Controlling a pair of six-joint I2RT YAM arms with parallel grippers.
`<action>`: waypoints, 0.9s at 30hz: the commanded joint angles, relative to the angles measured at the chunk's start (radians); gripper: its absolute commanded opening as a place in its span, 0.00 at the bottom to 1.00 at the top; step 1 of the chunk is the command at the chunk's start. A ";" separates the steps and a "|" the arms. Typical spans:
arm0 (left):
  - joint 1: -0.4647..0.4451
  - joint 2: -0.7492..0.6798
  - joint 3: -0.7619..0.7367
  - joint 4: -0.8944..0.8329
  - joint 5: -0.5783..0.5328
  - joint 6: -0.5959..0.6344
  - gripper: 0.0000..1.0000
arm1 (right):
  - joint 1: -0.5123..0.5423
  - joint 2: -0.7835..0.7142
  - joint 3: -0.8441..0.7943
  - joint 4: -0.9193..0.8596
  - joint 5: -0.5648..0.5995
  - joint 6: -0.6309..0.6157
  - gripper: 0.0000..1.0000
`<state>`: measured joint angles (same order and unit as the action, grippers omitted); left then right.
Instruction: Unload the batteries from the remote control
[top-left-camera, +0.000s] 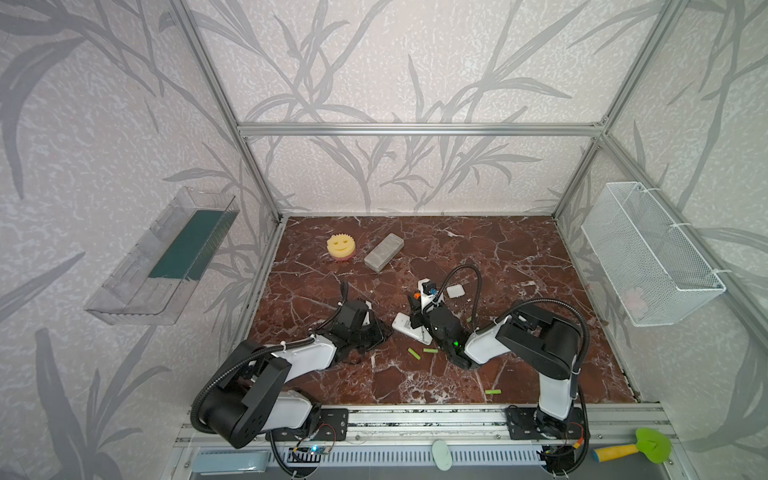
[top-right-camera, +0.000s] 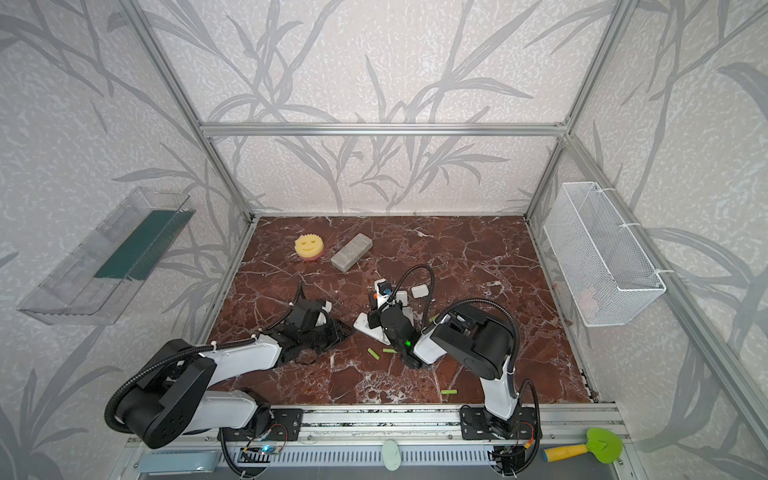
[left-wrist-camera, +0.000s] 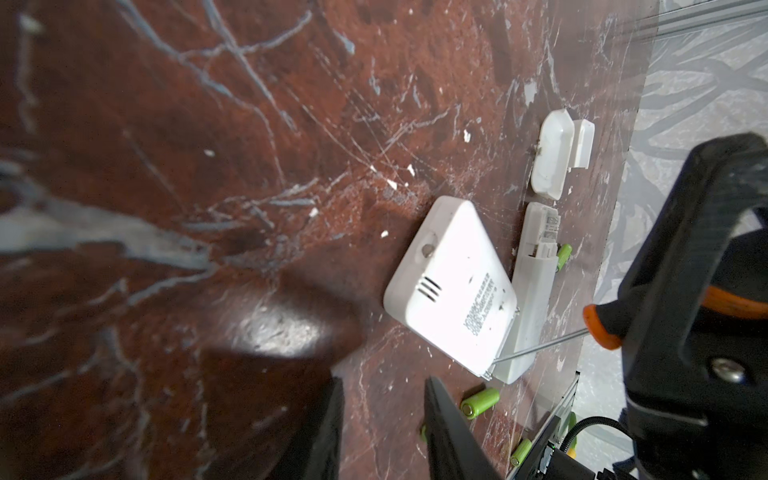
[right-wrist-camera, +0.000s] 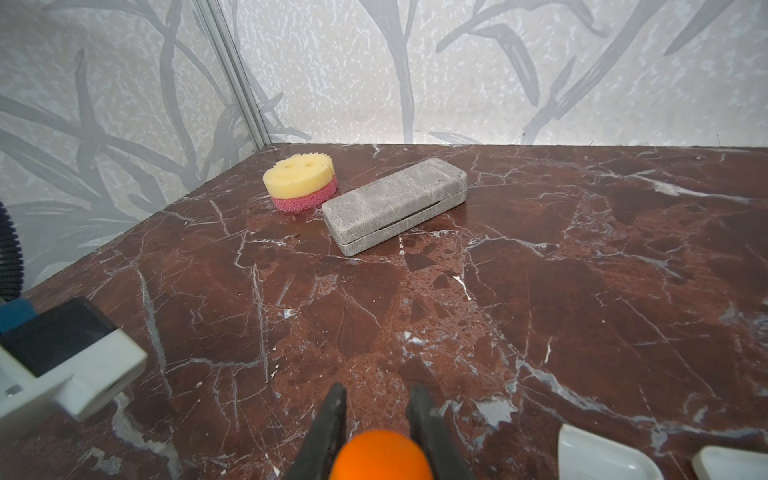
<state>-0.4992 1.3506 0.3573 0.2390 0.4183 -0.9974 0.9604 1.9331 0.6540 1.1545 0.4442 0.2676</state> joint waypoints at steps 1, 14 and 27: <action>-0.005 0.033 -0.012 -0.115 -0.027 0.007 0.37 | 0.006 -0.022 0.013 -0.099 -0.004 -0.048 0.00; -0.018 0.014 -0.021 -0.107 -0.029 -0.001 0.37 | -0.032 -0.135 0.114 -0.314 -0.096 -0.044 0.00; -0.025 -0.067 0.065 -0.277 -0.079 0.084 0.37 | -0.128 -0.341 0.180 -0.674 -0.236 0.053 0.00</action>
<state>-0.5228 1.3125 0.3855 0.1238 0.3920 -0.9668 0.8684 1.6569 0.7948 0.6182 0.2630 0.2771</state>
